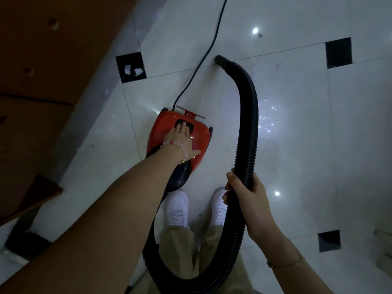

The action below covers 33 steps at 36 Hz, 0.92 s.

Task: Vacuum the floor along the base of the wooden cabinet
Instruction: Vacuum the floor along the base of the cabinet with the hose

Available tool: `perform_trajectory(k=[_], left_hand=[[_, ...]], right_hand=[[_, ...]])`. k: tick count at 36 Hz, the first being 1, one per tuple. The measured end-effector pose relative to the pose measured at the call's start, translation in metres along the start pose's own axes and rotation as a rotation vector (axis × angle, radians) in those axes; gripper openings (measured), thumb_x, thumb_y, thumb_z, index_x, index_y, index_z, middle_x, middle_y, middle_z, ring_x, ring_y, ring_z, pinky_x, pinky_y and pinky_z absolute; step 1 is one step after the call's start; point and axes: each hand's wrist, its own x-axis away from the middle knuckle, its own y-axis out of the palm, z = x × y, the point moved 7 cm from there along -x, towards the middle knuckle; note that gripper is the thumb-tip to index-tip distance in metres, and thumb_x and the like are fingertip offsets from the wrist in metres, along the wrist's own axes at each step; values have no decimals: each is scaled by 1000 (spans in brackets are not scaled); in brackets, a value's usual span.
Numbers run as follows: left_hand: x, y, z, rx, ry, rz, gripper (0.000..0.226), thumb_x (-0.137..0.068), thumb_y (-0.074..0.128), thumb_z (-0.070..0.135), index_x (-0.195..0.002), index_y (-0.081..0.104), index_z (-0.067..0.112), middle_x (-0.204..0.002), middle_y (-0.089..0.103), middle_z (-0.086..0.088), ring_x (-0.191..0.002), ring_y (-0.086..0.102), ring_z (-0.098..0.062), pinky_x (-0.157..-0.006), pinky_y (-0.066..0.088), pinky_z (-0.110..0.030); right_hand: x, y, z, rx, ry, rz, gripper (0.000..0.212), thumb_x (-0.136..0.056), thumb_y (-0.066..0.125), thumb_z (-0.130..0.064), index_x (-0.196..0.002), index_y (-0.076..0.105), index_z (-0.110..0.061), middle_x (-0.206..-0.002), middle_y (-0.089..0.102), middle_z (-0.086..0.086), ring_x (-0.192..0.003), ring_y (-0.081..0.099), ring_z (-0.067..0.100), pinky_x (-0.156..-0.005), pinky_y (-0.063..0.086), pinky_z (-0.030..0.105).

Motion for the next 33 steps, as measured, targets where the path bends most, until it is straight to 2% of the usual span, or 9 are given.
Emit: perform_trajectory(k=[6, 10, 13, 16, 19, 24, 26, 29, 33], left_hand=[[5, -13, -9, 112, 50, -21, 79, -96, 28, 54, -152, 5, 3, -162, -4, -13, -151, 5, -25, -124, 9, -41], [42, -26, -2, 336, 113, 178, 62, -99, 32, 41, -150, 22, 6, -159, 23, -12, -146, 24, -25, -121, 18, -36], [76, -26, 8, 784, 108, 270, 47, -98, 43, 33, -138, 47, 9, -136, 54, -13, -123, 51, -28, -106, 42, -39], [101, -19, 22, 1320, 84, 222, 31, -96, 47, 33, -110, 63, 11, -97, 60, -10, -92, 57, -22, -86, 44, -33], [118, -14, 43, 1763, 80, 20, 42, -96, 43, 41, -120, 62, 12, -119, 65, -12, -109, 60, -23, -92, 43, -33], [148, -19, 54, 2331, 180, -156, 39, -92, 46, 50, -111, 60, 19, -99, 68, -5, -93, 65, -21, -84, 52, -34], [162, -17, 48, 2438, 167, -125, 34, -93, 51, 40, -113, 57, 14, -93, 64, -5, -83, 65, -19, -75, 56, -32], [182, -9, 36, 2479, 145, 18, 3, -92, 59, 15, -93, 59, 12, -78, 56, -4, -64, 59, -15, -57, 56, -24], [200, 14, 12, 2432, 34, 239, 10, -87, 62, 6, -81, 58, 13, -68, 53, -5, -48, 53, -10, -46, 49, -21]], right_hand=[[5, -7, -6, -38, 13, 26, 27, -89, 62, -16, -109, 54, -1, -76, 58, 12, -52, 57, 18, -53, 52, 31], [7, -4, -14, -18, -7, 18, 29, -90, 62, -17, -111, 53, 1, -76, 56, 13, -52, 56, 19, -51, 51, 30], [14, 5, -18, 38, -26, -27, 29, -89, 62, -15, -108, 53, 5, -71, 54, 11, -50, 54, 17, -52, 51, 28], [25, 16, -20, 111, -51, -70, 27, -88, 62, -12, -104, 53, 6, -66, 52, 9, -47, 52, 16, -50, 48, 27], [42, 26, -24, 198, -104, -110, 18, -88, 61, -9, -97, 53, 3, -65, 51, 13, -46, 51, 16, -47, 48, 24], [70, 39, -19, 360, -130, -192, 16, -88, 60, -11, -96, 52, -1, -65, 54, 12, -48, 55, 14, -51, 49, 24], [78, 44, -15, 424, -131, -231, 16, -87, 60, -11, -98, 53, -2, -67, 54, 11, -51, 56, 14, -52, 50, 25], [91, 58, -8, 507, -134, -301, 17, -86, 60, -10, -99, 53, -4, -69, 56, 10, -51, 57, 13, -51, 50, 22], [105, 78, 7, 632, -166, -352, 19, -82, 62, -14, -99, 55, -12, -75, 61, 9, -56, 60, 13, -53, 48, 22]])
